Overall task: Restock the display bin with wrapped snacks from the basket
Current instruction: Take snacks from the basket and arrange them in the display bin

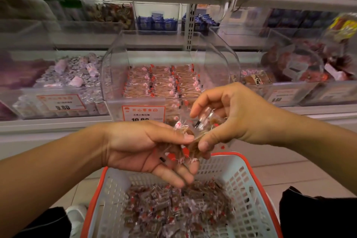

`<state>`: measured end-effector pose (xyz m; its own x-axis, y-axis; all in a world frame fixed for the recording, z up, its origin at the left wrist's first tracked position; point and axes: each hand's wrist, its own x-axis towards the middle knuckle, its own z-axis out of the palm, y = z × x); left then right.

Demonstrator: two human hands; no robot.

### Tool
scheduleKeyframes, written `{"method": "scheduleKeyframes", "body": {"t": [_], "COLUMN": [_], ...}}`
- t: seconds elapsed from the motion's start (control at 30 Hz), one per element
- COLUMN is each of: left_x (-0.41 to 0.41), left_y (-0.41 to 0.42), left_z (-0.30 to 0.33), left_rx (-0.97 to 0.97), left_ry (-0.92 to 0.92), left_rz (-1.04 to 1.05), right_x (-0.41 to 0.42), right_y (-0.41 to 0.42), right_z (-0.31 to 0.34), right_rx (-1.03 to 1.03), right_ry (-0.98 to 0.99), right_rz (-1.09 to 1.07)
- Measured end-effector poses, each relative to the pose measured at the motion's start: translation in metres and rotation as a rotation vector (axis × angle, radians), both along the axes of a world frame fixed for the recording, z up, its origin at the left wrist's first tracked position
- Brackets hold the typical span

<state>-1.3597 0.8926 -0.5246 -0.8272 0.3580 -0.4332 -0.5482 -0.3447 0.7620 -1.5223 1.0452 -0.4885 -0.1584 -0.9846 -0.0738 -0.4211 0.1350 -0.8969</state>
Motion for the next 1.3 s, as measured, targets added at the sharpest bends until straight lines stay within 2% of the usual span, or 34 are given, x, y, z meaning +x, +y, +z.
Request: {"method": "scheduleKeyframes", "body": {"t": [0.17, 0.33, 0.43, 0.57, 0.7, 0.83, 0.9, 1.07, 1.17, 1.3], "left_x": [-0.002, -0.003, -0.006, -0.008, -0.007, -0.008, -0.010, -0.012, -0.013, -0.015], "left_y": [0.002, 0.004, 0.008, 0.011, 0.011, 0.016, 0.020, 0.022, 0.025, 0.026], "left_z": [0.007, 0.011, 0.010, 0.010, 0.015, 0.018, 0.017, 0.015, 0.012, 0.016], "left_rx": [0.088, 0.214, 0.224, 0.257, 0.281, 0.101, 0.013, -0.195, -0.348, -0.657], "left_ry": [-0.026, 0.033, 0.045, 0.083, 0.101, 0.121, 0.122, 0.176, 0.218, 0.311], "left_rz": [0.136, 0.204, 0.321, 0.307, 0.270, 0.344, 0.395, 0.488, 0.510, 0.415], "right_x": [-0.001, -0.003, 0.004, 0.017, 0.015, 0.009, 0.008, 0.012, 0.013, 0.007], "right_y": [-0.002, -0.002, -0.005, -0.008, -0.010, -0.007, -0.006, 0.000, 0.002, 0.005], "right_z": [0.006, 0.014, 0.009, -0.002, -0.004, 0.000, 0.001, -0.004, -0.005, 0.000], "right_rx": [-0.158, -0.275, -0.282, -0.267, -0.317, -0.395, -0.396, -0.330, -0.312, -0.249], "right_ry": [-0.215, -0.423, -0.475, -0.568, -0.457, -0.293, -0.143, 0.389, 0.443, 0.464], "right_rz": [-0.165, -0.344, -0.386, -0.392, -0.382, -0.316, -0.286, -0.149, -0.147, -0.052]}}
